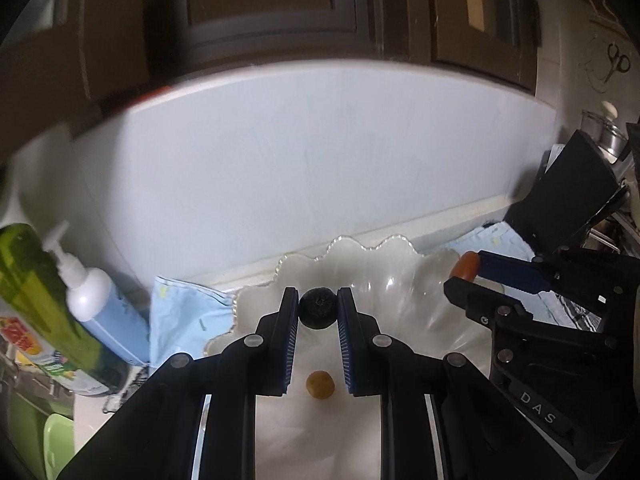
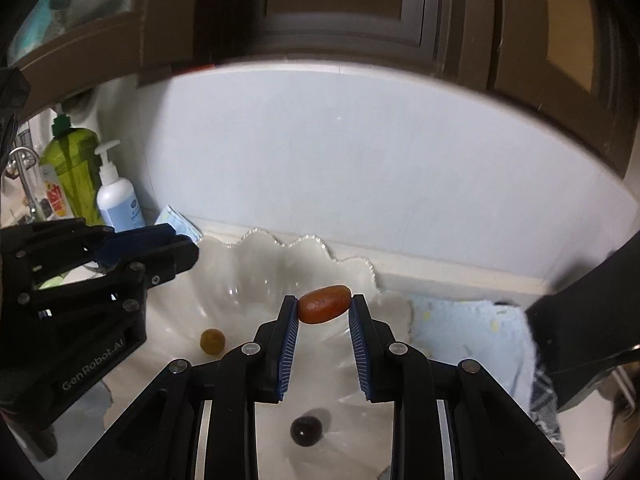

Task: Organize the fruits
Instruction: 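Open the right tool to drop the date while the left tool releases the grape, then withdraw both tools from the bowl toward the remaining fruits, then grasp an orange with the left tool while the right tool grasps another orange, then lift both held oranges and carry them over the white bowl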

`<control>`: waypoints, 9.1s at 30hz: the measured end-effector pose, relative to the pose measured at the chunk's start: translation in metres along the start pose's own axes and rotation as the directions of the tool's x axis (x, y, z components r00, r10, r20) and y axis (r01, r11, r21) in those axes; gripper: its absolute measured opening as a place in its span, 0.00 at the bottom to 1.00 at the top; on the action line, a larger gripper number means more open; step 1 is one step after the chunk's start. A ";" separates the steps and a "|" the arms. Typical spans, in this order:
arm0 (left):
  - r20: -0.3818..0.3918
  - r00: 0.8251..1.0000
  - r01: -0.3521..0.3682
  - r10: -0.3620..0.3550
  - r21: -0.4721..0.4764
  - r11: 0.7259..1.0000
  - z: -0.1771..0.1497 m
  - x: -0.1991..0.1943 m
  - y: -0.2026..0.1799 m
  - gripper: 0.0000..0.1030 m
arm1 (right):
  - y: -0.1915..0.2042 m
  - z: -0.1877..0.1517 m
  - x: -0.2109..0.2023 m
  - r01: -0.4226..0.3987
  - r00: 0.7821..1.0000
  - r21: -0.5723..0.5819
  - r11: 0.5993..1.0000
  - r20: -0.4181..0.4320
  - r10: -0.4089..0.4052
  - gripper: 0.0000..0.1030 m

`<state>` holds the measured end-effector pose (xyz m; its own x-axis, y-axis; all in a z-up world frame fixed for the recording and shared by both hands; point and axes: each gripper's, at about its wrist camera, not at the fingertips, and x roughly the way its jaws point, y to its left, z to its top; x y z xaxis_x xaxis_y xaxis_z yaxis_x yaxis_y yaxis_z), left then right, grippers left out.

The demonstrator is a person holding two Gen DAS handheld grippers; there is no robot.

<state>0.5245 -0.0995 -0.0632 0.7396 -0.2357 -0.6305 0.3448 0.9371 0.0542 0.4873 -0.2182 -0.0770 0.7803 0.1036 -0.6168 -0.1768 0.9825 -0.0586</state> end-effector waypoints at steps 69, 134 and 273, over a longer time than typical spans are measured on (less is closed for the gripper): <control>0.169 0.985 -0.042 0.048 -0.035 0.999 -0.060 -0.192 0.008 0.91 | 0.029 -0.034 -0.188 0.121 0.963 0.062 0.991 0.236 -0.132 0.72; -0.086 0.990 0.122 -0.107 0.184 0.975 -0.223 -0.134 -0.007 0.82 | 0.110 -0.206 -0.140 0.086 0.985 0.058 0.995 -0.155 -0.076 0.71; -0.149 0.983 0.116 -0.104 0.080 0.990 -0.034 0.030 -0.018 0.40 | -0.017 -0.033 0.027 0.092 0.978 0.058 0.994 -0.193 -0.079 0.46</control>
<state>0.5209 -0.1142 -0.1095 0.6055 -0.2904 -0.7410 0.4734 0.8799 0.0419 0.4915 -0.2369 -0.1184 0.6617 -0.0062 -0.7498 -0.0694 0.9952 -0.0695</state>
